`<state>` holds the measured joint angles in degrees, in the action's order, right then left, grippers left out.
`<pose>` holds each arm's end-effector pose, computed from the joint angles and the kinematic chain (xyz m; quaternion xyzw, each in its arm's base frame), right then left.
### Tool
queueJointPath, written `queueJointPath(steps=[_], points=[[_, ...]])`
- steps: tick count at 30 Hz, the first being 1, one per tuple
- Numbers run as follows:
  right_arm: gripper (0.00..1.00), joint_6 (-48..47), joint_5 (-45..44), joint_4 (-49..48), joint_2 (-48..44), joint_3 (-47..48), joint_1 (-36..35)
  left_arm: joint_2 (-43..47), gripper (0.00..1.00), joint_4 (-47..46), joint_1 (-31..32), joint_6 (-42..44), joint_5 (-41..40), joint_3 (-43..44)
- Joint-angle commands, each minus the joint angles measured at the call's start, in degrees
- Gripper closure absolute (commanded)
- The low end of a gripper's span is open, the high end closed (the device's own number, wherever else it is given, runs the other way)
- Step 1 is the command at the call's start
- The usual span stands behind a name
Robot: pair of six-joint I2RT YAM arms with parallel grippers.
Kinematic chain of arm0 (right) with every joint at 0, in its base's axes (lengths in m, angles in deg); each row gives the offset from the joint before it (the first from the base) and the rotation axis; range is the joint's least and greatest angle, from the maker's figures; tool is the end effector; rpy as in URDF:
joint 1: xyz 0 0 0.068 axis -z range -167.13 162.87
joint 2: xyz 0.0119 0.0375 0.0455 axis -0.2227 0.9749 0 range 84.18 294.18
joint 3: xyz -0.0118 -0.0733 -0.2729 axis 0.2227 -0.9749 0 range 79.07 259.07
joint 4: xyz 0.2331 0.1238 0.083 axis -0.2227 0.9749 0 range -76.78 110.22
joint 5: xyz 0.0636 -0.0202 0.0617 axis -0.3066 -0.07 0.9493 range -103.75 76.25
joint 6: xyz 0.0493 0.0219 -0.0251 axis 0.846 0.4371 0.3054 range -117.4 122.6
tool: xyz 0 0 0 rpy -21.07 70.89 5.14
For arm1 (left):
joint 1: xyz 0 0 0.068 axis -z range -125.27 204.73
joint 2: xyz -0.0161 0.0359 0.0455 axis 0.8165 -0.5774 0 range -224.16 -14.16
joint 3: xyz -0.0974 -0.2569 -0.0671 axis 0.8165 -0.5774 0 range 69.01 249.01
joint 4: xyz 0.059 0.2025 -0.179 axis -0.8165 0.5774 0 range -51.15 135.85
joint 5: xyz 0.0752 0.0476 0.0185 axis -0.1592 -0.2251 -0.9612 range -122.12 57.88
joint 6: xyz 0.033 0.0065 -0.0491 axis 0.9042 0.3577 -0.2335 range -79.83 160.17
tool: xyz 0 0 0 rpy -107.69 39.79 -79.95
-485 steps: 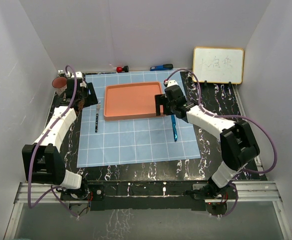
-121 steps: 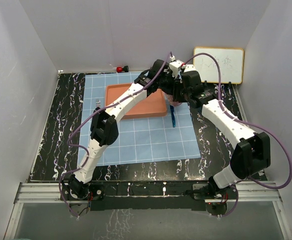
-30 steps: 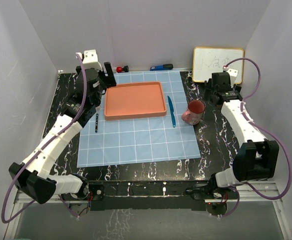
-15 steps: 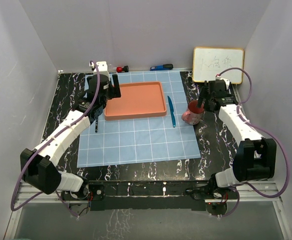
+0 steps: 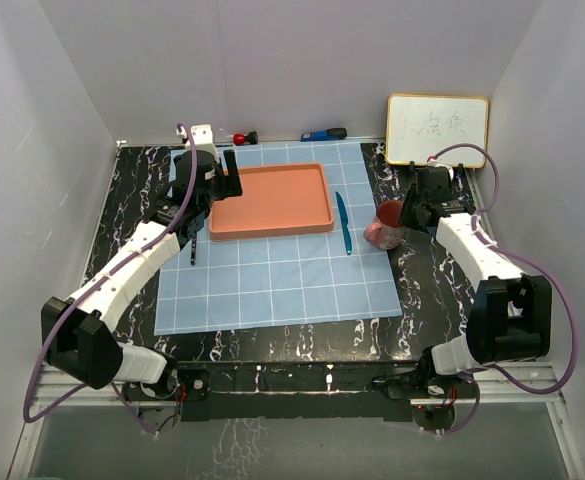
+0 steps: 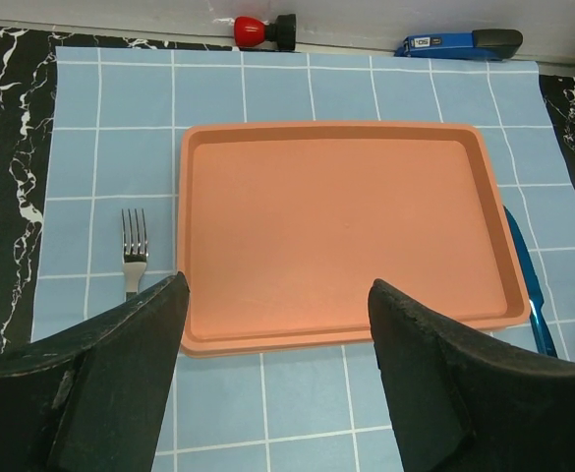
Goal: Set the dinner table for one person
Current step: Pick up the cup at the center of the board.
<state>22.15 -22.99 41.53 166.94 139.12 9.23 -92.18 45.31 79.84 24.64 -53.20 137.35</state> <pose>0.3229 0.0135 0.2491 0.1567 0.9269 -0.0076 0.3410 0.3152 -0.1305 0.3652 -0.0439 0.7923 -0.0680 0.6047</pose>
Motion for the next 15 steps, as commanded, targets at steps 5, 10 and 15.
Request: queueJointPath(steps=[5, 10, 15], points=[[1.0, -0.45, 2.25, -4.74, -1.47, 0.4, -0.01, 0.53, 0.27, -0.39, -0.67, -0.13, 1.46, -0.49], [1.0, -1.12, 2.59, -6.01, -1.34, 0.64, -0.03, 0.56, 0.27, -0.48, -1.05, 0.02, 1.57, -1.37], [1.0, -1.22, 3.52, -7.72, -1.48, 1.14, -0.05, 1.06, 0.27, -0.4, -1.74, 0.24, 1.57, -2.07]])
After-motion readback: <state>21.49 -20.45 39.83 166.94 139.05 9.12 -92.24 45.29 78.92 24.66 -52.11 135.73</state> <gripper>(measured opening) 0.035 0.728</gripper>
